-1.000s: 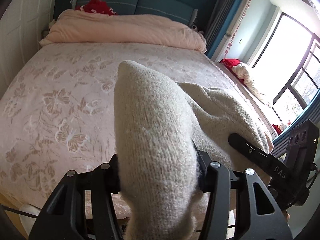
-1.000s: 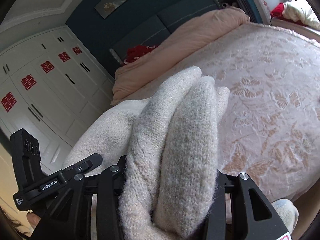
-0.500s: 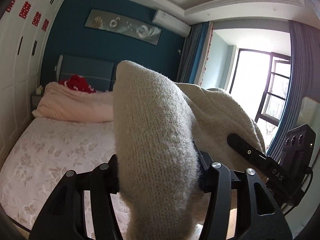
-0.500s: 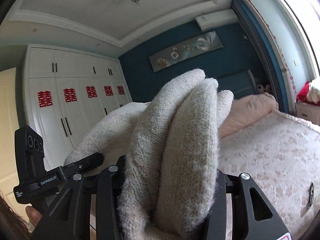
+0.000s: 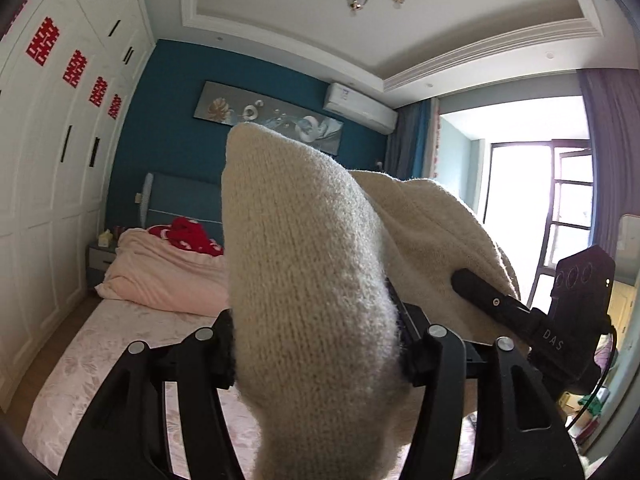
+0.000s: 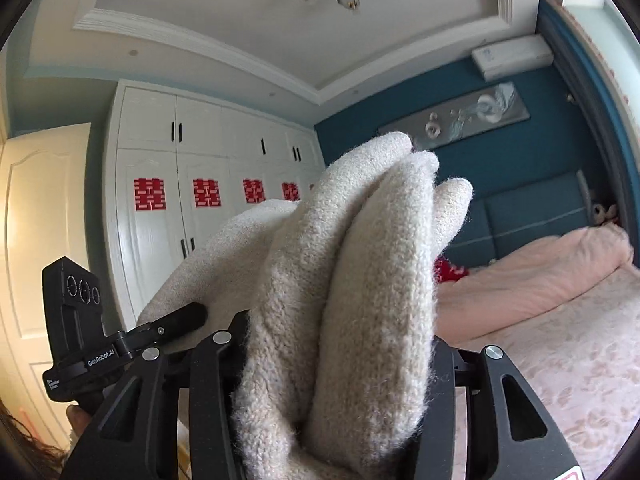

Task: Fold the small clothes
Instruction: 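Grasp the folded sweater with both grippers and lift it off the bed, then lower the folded sweater onto the bed and open both grippers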

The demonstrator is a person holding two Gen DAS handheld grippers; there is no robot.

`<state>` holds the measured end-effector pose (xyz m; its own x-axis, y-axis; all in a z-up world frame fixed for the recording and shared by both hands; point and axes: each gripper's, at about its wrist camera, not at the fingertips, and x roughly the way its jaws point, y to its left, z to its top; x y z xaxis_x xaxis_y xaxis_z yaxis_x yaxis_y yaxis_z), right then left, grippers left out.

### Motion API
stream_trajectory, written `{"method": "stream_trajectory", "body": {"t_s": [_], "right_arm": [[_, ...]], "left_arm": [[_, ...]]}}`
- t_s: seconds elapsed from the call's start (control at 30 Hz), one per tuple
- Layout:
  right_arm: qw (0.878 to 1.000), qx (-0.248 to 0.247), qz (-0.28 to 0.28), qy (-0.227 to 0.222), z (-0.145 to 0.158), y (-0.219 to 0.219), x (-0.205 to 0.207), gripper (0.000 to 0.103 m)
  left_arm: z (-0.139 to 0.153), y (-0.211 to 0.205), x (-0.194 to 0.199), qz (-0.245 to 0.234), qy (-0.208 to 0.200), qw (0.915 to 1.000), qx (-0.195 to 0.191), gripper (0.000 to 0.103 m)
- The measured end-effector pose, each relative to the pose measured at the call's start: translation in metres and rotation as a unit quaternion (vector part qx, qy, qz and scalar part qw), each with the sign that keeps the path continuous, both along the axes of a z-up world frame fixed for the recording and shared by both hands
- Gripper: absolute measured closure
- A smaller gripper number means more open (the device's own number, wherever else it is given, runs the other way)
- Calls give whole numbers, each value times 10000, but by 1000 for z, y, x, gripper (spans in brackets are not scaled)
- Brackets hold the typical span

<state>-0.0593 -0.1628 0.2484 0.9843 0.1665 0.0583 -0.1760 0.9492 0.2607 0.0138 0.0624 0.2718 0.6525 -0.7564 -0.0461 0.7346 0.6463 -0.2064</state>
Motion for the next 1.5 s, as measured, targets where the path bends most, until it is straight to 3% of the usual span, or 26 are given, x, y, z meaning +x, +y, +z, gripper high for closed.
{"method": "stream_trajectory", "body": {"t_s": [0.13,0.2,0.27,0.33,0.37,0.4,0.43,0.5,0.6,0.67,0.77,0.87,0.93,1.03,1.07,1.17,1.23,1.27,1.33,1.37,1.43,1.5], "right_arm": [[9972,287,177,660,-59,1,68,56],[9918,457,219,1173,-114,-3,104,51],[9813,571,121,1834,-188,-10,139,46],[9538,797,-50,2897,-270,-20,170,46],[9307,895,-206,3539,-308,-26,180,51],[9136,1015,-311,3925,-336,-30,180,56],[9084,1143,-339,4008,-350,-34,171,59],[9137,1245,-361,3852,-351,-36,147,59],[9208,1121,-311,3723,-336,-26,133,59],[9214,763,-330,3796,-330,-12,135,51],[9099,492,-562,4081,-337,-8,142,44],[8946,684,-802,4344,-360,-14,149,40],[8872,997,-893,4415,-374,-26,147,39],[8735,1273,-563,4665,-395,-33,159,83],[8727,1205,-548,4699,-390,-28,164,83],[9027,734,-390,4222,-348,-7,169,84],[9070,325,-467,4172,-341,1,172,84],[8974,121,-603,4370,-353,0,177,84],[8586,-175,-769,5066,-399,-9,189,81],[8601,19,-679,5057,-405,-14,186,81],[8719,324,-705,4834,-379,-17,174,80],[8932,487,-778,4401,-347,-13,157,80]], "left_arm": [[-58,6,53,287,344,9986,271,43],[-113,2,95,326,839,9946,523,41],[-183,2,133,463,1341,9879,620,29],[-258,1,164,1098,1903,9707,973,26],[-301,1,177,1357,2335,9531,1365,27],[-329,3,182,1568,2673,9355,1696,35],[-344,6,182,1605,2852,9266,1850,37],[-358,20,167,1680,3054,9180,1892,37],[-353,26,145,1740,3125,9173,1748,34],[-351,16,139,1682,3188,9173,1695,34],[-355,-8,135,1495,3212,9183,1768,33],[-380,-23,147,1444,3346,9104,1959,34],[-398,-24,153,1413,3702,8972,1951,56],[-417,-14,155,1427,3996,8873,1804,62],[-420,-14,153,1472,3991,8852,1882,62],[-419,-19,147,1621,3844,8823,2179,62],[-421,-20,146,1706,3877,8776,2244,59],[-423,-20,147,1730,3929,8753,2228,59],[-425,-19,150,1769,4043,8704,2184,54],[-426,-20,150,1761,4086,8681,2199,54],[-423,-22,150,1804,4066,8665,2267,54],[-421,-22,148,1819,4073,8650,2296,54]]}}
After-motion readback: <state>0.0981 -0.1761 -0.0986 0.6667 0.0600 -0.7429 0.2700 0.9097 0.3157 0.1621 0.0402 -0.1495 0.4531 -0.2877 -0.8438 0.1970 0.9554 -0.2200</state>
